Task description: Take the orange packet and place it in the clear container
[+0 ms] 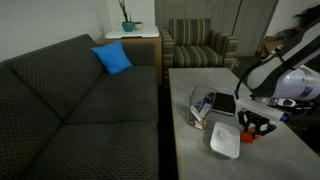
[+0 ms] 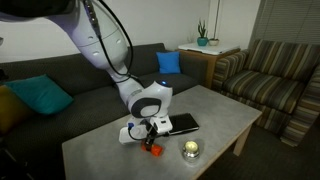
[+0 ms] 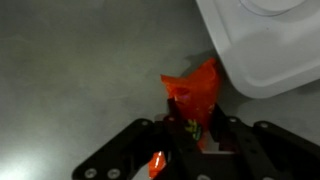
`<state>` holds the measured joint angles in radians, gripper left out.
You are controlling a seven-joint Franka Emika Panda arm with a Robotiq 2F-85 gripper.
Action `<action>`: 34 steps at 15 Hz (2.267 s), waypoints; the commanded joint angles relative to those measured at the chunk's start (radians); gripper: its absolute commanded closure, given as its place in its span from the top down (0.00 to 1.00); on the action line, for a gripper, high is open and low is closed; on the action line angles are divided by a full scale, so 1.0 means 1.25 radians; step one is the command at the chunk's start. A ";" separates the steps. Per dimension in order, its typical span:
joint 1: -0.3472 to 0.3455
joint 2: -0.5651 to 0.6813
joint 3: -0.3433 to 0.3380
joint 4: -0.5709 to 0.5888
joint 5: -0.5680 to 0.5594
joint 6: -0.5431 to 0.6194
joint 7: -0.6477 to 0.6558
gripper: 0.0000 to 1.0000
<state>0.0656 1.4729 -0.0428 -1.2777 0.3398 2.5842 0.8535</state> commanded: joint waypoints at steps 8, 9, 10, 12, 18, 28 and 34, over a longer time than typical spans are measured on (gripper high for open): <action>0.063 -0.122 -0.089 -0.107 -0.050 0.073 0.007 0.04; 0.079 -0.142 -0.105 -0.127 -0.057 0.094 0.006 0.04; 0.095 -0.161 -0.120 -0.146 -0.063 0.116 0.008 0.04; 0.132 -0.198 -0.151 -0.188 -0.079 0.183 -0.004 0.04; 0.193 -0.269 -0.163 -0.268 -0.140 0.402 -0.079 0.04; 0.008 -0.346 0.167 -0.306 -0.131 0.529 -0.420 0.04; 0.147 -0.310 0.007 -0.222 0.016 0.270 -0.240 0.04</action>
<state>0.1755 1.0692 0.0543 -1.6030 0.3114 3.0650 0.4539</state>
